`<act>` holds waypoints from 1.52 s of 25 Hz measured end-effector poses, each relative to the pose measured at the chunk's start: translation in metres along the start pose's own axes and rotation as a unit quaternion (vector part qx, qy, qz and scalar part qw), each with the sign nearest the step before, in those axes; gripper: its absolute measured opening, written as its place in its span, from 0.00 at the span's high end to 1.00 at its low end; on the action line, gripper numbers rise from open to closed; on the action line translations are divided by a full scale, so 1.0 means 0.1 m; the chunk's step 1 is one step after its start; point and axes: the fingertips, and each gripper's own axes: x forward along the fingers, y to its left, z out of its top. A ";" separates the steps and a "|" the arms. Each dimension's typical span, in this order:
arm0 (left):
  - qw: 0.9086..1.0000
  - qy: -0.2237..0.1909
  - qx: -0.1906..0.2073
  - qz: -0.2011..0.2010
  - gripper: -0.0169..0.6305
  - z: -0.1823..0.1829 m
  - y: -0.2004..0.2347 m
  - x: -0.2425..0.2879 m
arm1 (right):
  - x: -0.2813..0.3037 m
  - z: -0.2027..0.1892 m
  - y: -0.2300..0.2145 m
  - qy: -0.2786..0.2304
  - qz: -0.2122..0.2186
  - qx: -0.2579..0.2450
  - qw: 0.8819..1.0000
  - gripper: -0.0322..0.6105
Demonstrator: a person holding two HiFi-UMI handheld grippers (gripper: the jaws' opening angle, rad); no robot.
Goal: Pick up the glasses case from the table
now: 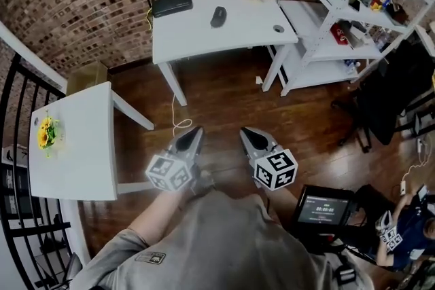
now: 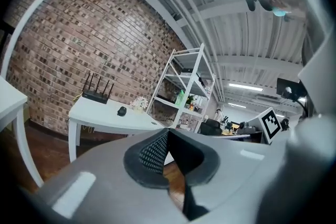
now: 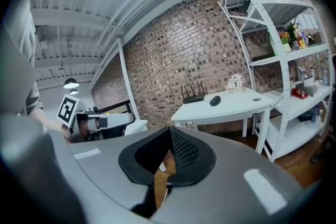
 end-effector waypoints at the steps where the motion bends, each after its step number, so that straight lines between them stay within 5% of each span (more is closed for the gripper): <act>1: 1.000 0.000 0.002 -0.006 0.97 0.08 0.13 0.10 | 0.15 0.10 -0.04 -0.003 -0.005 -0.003 1.000 0.93; 10: 1.000 0.009 0.005 -0.018 0.97 0.54 0.98 0.66 | 1.17 0.58 -0.28 -0.001 -0.022 -0.005 1.000 0.93; 25: 0.998 0.022 0.015 0.059 0.97 1.01 1.74 2.65 | 2.37 1.40 -1.99 0.006 0.023 0.008 1.000 0.93; 31: 0.996 0.040 0.012 0.080 0.97 1.00 2.08 3.09 | 2.73 1.41 -2.36 0.017 0.025 0.025 0.999 0.93; 38: 0.996 0.064 -0.001 0.058 0.97 1.02 2.55 3.46 | 3.30 1.52 -2.59 0.035 -0.013 0.026 0.999 0.93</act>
